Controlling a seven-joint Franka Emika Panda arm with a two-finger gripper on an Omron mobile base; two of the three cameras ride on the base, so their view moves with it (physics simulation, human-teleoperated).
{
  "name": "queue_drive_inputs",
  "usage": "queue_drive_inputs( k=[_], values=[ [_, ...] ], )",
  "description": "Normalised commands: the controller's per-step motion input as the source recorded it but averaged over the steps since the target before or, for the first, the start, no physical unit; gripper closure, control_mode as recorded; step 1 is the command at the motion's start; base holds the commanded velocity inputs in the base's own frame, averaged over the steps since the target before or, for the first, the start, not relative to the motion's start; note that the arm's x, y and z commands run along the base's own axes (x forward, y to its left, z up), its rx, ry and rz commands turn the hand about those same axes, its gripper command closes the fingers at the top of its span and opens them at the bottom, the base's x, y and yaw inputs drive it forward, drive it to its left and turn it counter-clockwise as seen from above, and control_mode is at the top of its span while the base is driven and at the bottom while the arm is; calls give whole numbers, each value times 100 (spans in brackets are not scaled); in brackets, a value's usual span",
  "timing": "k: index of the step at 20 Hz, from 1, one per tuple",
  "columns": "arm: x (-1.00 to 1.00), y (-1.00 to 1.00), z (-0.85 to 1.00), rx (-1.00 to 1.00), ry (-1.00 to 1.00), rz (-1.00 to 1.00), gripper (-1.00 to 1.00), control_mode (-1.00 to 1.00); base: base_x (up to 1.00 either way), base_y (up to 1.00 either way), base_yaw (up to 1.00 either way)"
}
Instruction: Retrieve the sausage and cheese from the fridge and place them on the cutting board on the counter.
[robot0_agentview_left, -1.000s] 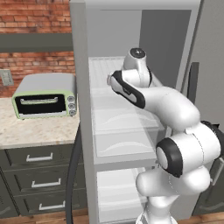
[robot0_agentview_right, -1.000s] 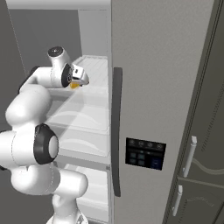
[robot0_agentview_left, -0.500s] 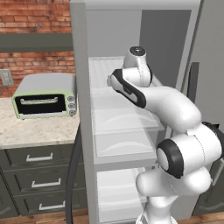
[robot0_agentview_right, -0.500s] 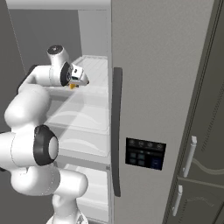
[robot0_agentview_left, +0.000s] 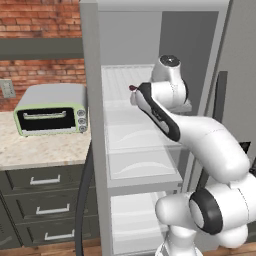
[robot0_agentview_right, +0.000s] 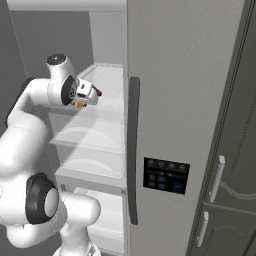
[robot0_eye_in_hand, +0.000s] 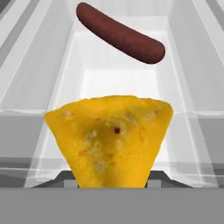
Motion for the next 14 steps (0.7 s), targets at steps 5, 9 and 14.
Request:
queue_drive_inputs(
  k=[5, 9, 14],
  values=[
    [-87, -55, 6, 0, 0, 3, 100, -100, 0, 0, 0],
    [-100, -45, 3, 0, -3, 8, 100, -100, 0, 0, 0],
    [-96, -3, 0, 0, 0, 2, 100, -100, 0, 0, 0]
  ],
)
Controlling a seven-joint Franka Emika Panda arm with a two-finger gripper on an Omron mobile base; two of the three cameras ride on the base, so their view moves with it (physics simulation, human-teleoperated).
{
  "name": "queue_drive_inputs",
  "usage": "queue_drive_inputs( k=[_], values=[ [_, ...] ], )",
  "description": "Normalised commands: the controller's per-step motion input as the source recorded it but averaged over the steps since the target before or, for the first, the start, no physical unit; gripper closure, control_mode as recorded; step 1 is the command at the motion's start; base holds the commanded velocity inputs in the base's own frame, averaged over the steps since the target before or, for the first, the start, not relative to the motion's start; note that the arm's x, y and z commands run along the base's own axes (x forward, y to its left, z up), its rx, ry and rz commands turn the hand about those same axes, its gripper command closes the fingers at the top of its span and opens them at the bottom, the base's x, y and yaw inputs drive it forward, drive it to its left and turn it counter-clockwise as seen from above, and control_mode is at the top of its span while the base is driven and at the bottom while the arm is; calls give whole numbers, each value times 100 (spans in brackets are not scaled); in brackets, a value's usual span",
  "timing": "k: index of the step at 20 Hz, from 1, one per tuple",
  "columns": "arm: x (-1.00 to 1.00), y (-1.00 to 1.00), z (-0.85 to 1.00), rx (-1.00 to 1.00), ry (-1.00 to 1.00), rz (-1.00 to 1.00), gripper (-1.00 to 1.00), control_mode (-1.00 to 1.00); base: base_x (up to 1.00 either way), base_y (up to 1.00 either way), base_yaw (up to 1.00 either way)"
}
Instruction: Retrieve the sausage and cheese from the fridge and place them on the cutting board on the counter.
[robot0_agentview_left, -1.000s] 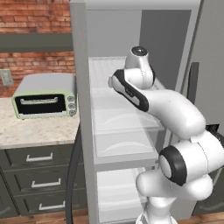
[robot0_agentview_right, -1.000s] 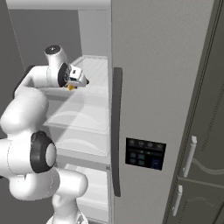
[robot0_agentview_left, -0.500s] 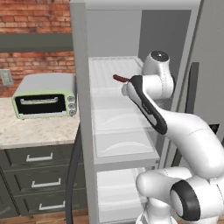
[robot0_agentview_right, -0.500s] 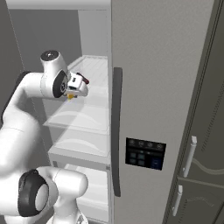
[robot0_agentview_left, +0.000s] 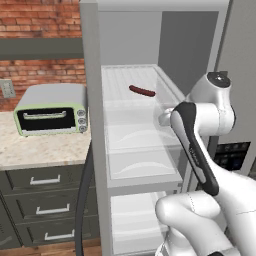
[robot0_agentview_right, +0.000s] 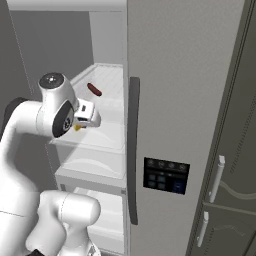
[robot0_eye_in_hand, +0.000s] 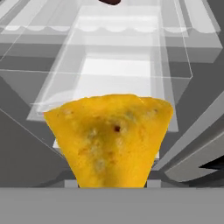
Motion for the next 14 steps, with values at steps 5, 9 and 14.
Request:
queue_drive_inputs(
  k=[5, 9, 14],
  values=[
    [-26, 0, 0, 0, 0, 2, 100, -100, 0, 0, 0],
    [0, 0, 0, 0, 0, 0, 100, -100, 0, 0, 0],
    [0, 0, 0, 0, 0, 0, 100, -100, 0, 0, 0]
  ],
)
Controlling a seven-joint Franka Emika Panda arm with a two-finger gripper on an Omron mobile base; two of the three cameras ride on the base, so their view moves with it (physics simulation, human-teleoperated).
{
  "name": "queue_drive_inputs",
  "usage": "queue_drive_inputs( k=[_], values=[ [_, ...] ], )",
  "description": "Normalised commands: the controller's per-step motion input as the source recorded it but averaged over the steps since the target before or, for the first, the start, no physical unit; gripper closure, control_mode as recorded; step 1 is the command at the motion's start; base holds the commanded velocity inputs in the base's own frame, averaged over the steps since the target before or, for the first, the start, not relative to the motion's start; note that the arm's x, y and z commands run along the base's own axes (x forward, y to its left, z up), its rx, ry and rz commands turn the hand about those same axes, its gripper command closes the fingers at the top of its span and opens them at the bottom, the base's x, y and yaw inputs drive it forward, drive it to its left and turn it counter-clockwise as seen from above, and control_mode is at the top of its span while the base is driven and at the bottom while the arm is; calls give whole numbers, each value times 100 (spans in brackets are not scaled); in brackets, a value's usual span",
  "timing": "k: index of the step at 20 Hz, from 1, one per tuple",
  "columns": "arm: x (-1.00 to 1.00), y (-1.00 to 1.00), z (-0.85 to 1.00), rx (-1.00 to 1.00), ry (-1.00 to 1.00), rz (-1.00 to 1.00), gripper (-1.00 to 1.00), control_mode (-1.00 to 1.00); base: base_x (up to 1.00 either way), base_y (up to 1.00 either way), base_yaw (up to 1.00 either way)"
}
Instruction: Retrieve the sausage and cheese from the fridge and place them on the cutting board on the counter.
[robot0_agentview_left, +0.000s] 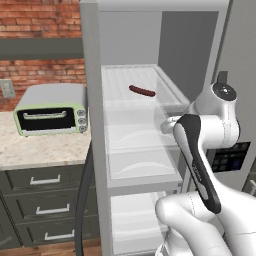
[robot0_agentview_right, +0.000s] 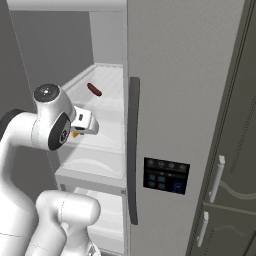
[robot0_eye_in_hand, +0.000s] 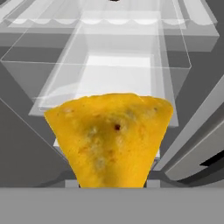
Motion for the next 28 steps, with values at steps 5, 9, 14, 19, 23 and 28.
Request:
queue_drive_inputs(
  k=[5, 9, 14, 19, 23, 28],
  values=[
    [0, 0, 0, 0, 0, 0, 100, 100, 0, 0, 0],
    [0, 0, 0, 0, 0, 0, 100, 100, 0, 0, 0],
    [0, 0, 0, 0, 0, 0, 100, 100, -71, -40, -1],
    [0, 0, 0, 0, 0, 0, 100, 100, -89, -42, 0],
    [0, 0, 0, 0, 0, 0, 100, 100, -89, -29, 0],
    [0, 0, 0, 0, 0, 0, 100, 100, -81, -16, 14]
  ],
)
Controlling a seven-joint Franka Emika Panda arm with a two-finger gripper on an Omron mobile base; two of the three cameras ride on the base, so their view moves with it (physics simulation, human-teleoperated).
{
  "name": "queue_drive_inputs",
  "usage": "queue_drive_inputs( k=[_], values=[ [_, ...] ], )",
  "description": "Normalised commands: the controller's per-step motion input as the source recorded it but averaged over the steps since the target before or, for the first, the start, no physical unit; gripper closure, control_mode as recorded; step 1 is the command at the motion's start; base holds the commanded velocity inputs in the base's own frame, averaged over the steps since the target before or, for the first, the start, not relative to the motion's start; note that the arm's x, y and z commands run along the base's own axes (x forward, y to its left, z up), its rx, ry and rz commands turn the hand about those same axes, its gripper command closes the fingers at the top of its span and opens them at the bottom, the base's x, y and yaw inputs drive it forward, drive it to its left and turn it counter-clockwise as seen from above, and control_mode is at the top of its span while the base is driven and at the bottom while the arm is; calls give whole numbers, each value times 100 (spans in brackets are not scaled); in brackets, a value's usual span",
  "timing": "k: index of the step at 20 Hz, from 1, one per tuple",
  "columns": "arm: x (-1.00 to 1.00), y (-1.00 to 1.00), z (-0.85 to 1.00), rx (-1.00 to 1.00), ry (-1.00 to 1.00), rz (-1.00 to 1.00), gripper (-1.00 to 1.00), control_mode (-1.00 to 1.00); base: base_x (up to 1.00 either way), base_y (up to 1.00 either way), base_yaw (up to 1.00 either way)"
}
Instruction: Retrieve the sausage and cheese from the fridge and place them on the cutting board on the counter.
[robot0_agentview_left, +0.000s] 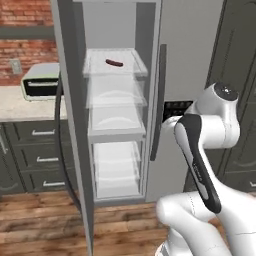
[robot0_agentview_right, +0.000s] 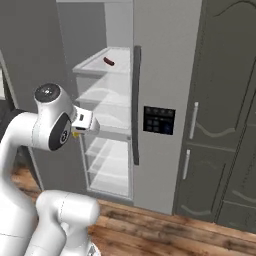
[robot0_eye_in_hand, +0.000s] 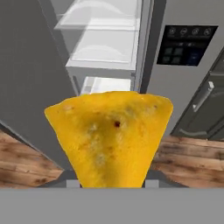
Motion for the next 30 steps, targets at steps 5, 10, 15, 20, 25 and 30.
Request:
queue_drive_inputs(
  k=[5, 10, 15, 20, 25, 30],
  values=[
    [0, 0, 0, 0, 0, 0, 100, 100, -56, -22, 59],
    [0, 0, 0, 0, 0, 0, 100, 100, -61, -8, 72],
    [0, 0, 0, 0, 0, 0, 100, 100, -55, -1, 73],
    [0, 0, 0, 0, 0, 0, 100, 100, -29, 4, 70],
    [0, 0, 0, 0, 0, 0, 100, 100, 84, 39, 28],
    [0, 0, 0, 0, 0, 0, 100, 100, 100, 66, 17]
  ],
)
